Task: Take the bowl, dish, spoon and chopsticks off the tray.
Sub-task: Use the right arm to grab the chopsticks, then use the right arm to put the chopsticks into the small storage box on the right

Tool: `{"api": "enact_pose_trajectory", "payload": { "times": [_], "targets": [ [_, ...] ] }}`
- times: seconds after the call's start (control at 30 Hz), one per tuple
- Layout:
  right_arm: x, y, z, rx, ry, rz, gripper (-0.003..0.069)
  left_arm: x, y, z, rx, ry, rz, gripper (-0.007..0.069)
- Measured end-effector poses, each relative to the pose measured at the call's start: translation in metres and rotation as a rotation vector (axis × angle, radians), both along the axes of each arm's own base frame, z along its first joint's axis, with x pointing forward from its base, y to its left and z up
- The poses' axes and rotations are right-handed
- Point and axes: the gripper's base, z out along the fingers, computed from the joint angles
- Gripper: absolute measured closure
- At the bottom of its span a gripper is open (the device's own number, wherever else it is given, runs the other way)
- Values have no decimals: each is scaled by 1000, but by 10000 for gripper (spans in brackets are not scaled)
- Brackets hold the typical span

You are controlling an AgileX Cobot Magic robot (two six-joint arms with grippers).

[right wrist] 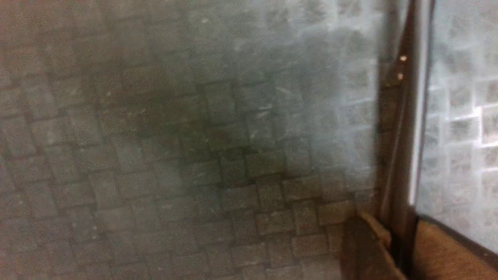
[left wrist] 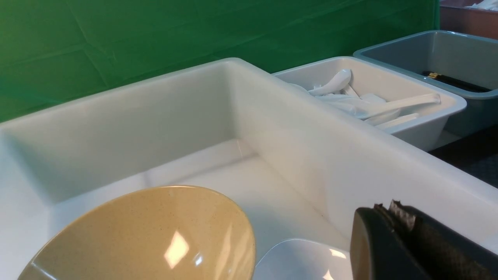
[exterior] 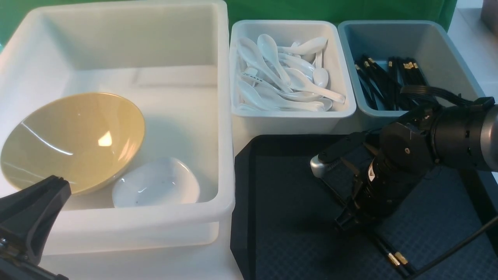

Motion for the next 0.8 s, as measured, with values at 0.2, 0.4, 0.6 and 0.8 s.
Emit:
{"api": "enact_pose_trajectory", "payload": {
  "times": [0.2, 0.4, 0.6, 0.8],
  "targets": [
    [-1, 1, 5, 4, -13, 35, 574, 0, 0, 0, -1, -2, 1, 633],
    [-12, -2, 34, 36, -83, 77, 574, 0, 0, 0, -1, -2, 1, 633],
    [-20, -7, 70, 77, -187, 116, 574, 0, 0, 0, -1, -2, 1, 633],
    [-30, -14, 78, 51, -146, 123, 574, 0, 0, 0, -1, -2, 1, 633]
  ]
}}
